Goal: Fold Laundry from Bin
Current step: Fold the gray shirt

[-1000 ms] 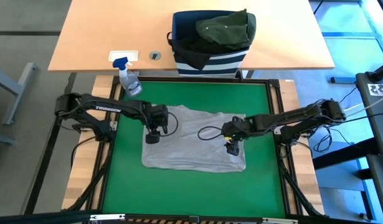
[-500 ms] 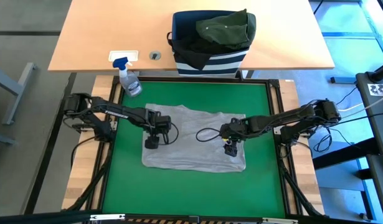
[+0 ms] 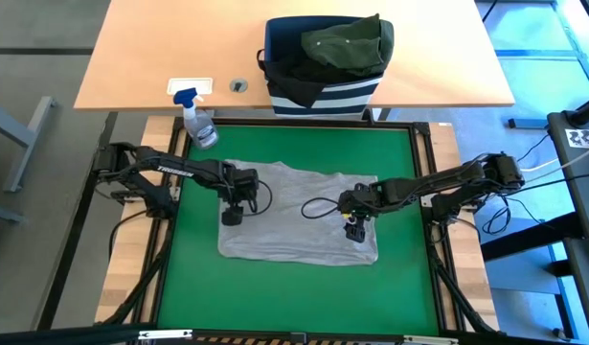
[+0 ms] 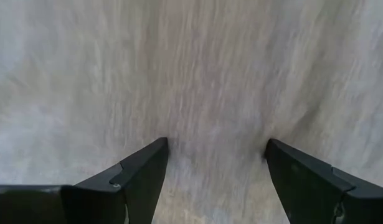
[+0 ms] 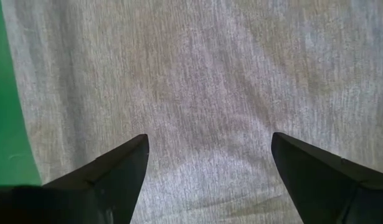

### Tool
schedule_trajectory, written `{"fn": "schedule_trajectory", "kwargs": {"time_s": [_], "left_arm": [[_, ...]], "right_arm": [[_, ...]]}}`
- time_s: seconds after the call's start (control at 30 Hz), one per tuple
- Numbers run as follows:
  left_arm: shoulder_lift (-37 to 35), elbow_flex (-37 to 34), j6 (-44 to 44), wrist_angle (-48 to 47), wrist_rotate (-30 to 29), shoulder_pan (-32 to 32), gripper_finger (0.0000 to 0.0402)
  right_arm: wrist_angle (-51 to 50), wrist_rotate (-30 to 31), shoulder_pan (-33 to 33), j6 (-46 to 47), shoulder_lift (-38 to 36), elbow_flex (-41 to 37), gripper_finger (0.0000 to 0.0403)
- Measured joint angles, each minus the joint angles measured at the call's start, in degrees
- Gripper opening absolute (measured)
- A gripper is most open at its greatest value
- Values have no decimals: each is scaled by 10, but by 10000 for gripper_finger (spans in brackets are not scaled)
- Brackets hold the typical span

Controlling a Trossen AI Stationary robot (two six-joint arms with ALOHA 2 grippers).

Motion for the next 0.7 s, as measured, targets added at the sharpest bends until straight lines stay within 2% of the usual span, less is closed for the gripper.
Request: {"fn": "schedule_trajectory", "kwargs": {"time_s": [0.13, 0.23, 0.53, 0.7], "left_arm": [[0, -36, 3, 45, 2, -1, 265], [0, -45, 1, 78, -1, 0, 246], [2, -46, 7, 86, 16, 0, 122], [2, -47, 3, 82, 20, 0, 81]], "right_arm": [[0, 0, 0, -5, 0, 0, 339], [6, 0, 0, -18, 3, 0, 339], [-10, 1, 0, -35, 33, 0, 339], [-10, 3, -1, -61, 41, 0, 339]]}}
